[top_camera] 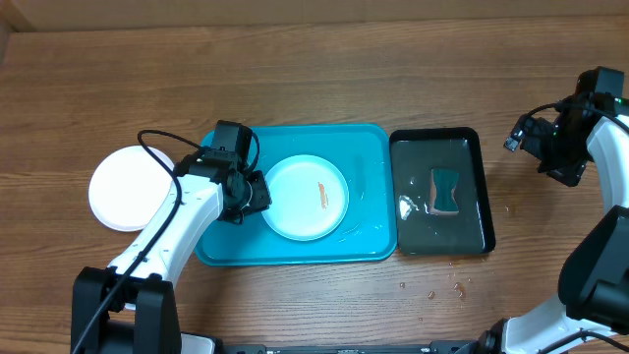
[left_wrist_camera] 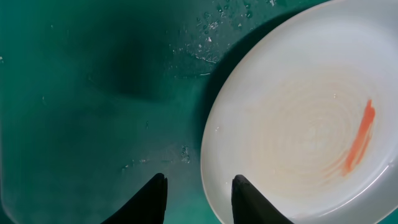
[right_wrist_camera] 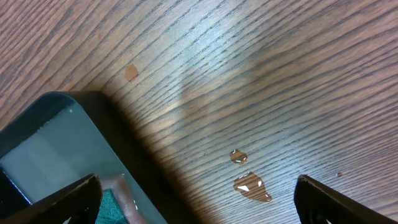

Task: Clean dirty plates on tray and stack at the side
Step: 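Grasp the white plate rim with the left gripper and hold it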

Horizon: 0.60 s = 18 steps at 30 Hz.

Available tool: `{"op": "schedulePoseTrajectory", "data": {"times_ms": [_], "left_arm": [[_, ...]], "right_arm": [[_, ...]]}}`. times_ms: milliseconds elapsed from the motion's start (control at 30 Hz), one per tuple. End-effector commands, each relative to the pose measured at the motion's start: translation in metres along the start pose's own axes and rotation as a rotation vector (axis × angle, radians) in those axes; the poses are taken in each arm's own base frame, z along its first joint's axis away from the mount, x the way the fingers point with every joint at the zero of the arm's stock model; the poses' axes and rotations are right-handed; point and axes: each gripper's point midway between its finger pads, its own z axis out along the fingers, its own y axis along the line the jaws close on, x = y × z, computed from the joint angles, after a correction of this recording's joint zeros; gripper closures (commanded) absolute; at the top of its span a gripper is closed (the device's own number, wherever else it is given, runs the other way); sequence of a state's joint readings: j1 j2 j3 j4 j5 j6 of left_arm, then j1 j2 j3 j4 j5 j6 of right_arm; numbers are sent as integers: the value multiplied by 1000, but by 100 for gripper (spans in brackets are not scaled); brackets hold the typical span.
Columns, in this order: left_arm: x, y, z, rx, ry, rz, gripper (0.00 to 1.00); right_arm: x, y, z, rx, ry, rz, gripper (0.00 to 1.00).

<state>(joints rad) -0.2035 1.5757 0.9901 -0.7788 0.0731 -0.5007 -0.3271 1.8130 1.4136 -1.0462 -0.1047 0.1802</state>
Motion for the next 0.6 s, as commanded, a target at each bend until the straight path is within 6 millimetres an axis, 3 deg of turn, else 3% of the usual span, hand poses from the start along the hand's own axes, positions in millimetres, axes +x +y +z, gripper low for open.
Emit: {"op": "schedulePoseTrajectory", "data": {"times_ms": [0,233,567], "left_arm": [[1,1,2,-19,2,51,67],[10,-5,4,-5,28,74,67],[20,-12,5,-22,41,116,61]], "right_arm": [[-6,1,-7,-8,-28,2,0],[-6,2,-7,-8,-28,2,0],[-6,2,-7,-8,-28,2,0]]}}
